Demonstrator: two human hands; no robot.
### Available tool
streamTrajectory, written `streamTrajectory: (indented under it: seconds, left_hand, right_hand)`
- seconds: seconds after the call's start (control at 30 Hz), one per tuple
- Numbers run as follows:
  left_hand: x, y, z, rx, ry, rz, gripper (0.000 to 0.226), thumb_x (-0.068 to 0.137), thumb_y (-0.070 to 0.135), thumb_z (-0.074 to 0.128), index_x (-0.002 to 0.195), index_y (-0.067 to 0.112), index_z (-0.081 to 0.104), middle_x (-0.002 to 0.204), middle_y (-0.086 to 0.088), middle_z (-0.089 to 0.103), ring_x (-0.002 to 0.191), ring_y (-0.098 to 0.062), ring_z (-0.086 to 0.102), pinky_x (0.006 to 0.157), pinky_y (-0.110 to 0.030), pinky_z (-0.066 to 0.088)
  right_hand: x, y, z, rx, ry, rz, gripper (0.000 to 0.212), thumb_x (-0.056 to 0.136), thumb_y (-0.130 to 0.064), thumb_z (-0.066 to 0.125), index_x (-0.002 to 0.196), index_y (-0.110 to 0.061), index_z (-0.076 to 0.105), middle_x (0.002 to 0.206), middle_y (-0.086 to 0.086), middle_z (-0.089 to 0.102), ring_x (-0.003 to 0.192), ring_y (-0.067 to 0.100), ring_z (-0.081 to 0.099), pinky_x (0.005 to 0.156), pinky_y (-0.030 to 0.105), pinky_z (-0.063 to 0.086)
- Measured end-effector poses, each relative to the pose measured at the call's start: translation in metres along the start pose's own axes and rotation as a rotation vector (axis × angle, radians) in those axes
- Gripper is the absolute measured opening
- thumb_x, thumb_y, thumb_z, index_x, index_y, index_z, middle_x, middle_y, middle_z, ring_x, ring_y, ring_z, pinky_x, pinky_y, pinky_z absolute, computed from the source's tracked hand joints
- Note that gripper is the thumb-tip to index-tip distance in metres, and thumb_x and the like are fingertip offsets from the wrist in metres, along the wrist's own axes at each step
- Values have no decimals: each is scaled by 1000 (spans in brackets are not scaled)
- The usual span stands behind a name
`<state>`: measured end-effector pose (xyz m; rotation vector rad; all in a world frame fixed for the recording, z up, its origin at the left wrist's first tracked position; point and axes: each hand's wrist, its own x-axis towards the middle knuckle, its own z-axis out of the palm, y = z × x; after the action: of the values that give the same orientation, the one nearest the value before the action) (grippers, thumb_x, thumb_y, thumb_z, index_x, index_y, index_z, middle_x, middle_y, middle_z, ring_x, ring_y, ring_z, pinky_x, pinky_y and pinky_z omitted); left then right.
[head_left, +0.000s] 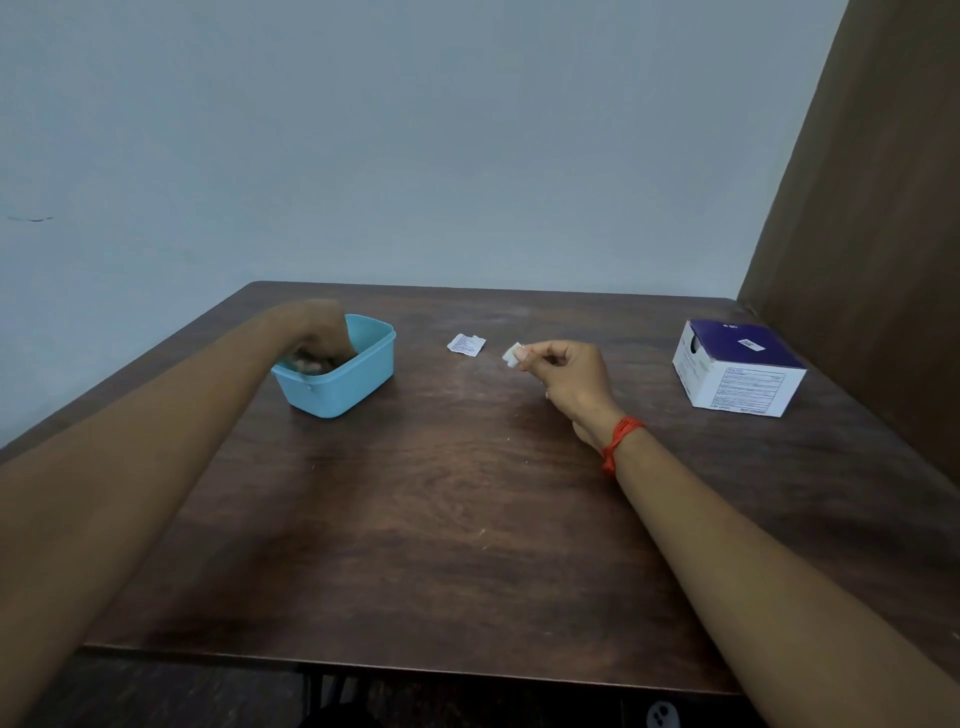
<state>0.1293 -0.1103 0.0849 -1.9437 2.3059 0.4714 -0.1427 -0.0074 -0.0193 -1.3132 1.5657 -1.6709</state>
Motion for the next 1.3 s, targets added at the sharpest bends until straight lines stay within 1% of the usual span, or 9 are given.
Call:
streamTrajectory:
  seconds: [0.13,0.2,0.27,0.37,0.63,0.93,1.1,1.2,1.3]
  left_hand:
    - [-16,8,-30,21,140,64,28,98,24,63,93,-2,73,76,-11,71,56,-22,59,49,-24,45]
    - [-24,10,-46,-4,272,129,32,100,27,61,93,-1,73,85,-13,75,77,-30,72,70,-30,57]
    - [-28,10,-58,-149,410,205,29,99,28,63,93,1,71,91,-16,76,90,-34,74,83,-40,59]
    - [-36,19,-61,-511,477,340,19,100,27,60,95,9,60,89,-14,74,79,-32,74,76,-45,61]
    - [-45,72,22,-880,152,481,24,102,38,56,100,14,56,55,0,57,41,-20,59,35,-19,35]
    - [-24,89,84,-1416,-255,323,16,105,8,48,103,6,64,78,-6,53,65,-12,51,45,-17,44]
    - [-15,85,102,-1507,-250,365,37,100,-8,49,135,3,54,90,-9,66,77,-14,61,62,-23,52]
    - [-14,85,102,-1535,-253,447,38,100,-4,52,132,17,52,107,-20,74,82,-19,68,67,-27,53]
    - [-13,84,100,-1606,-229,431,33,100,-2,52,125,20,53,98,-16,76,69,-17,65,57,-27,50]
  right_hand:
    - [-1,-1,0,4,-1,0,18,87,-28,78,69,-25,77,86,-10,78,70,-6,63,59,15,39]
    - [-1,-1,-1,-2,3,3,17,86,-30,78,71,-25,78,86,-11,78,75,-4,66,60,15,40]
    - [-2,-1,-1,8,-1,-7,16,87,-30,78,72,-23,79,86,-10,79,81,-2,68,59,13,41]
    - [-3,-3,-1,52,-4,-21,18,88,-25,77,71,-22,78,83,-11,78,72,-8,67,53,7,42]
    - [-6,-11,-5,157,31,40,16,92,-27,73,80,-17,78,88,-11,79,58,-5,58,48,17,40]
    - [-6,-13,-5,182,65,143,11,95,-22,69,96,-15,78,82,-5,77,50,2,43,49,20,41]
    - [-8,-15,-5,174,49,114,14,97,-18,65,87,-22,75,80,-6,76,49,2,42,48,20,40]
    - [-7,-15,-6,171,21,108,11,96,-19,67,92,-20,77,81,-6,76,52,4,43,48,20,41]
    - [-7,-14,-1,185,16,132,10,94,-18,69,95,-13,78,85,1,76,55,6,44,49,22,41]
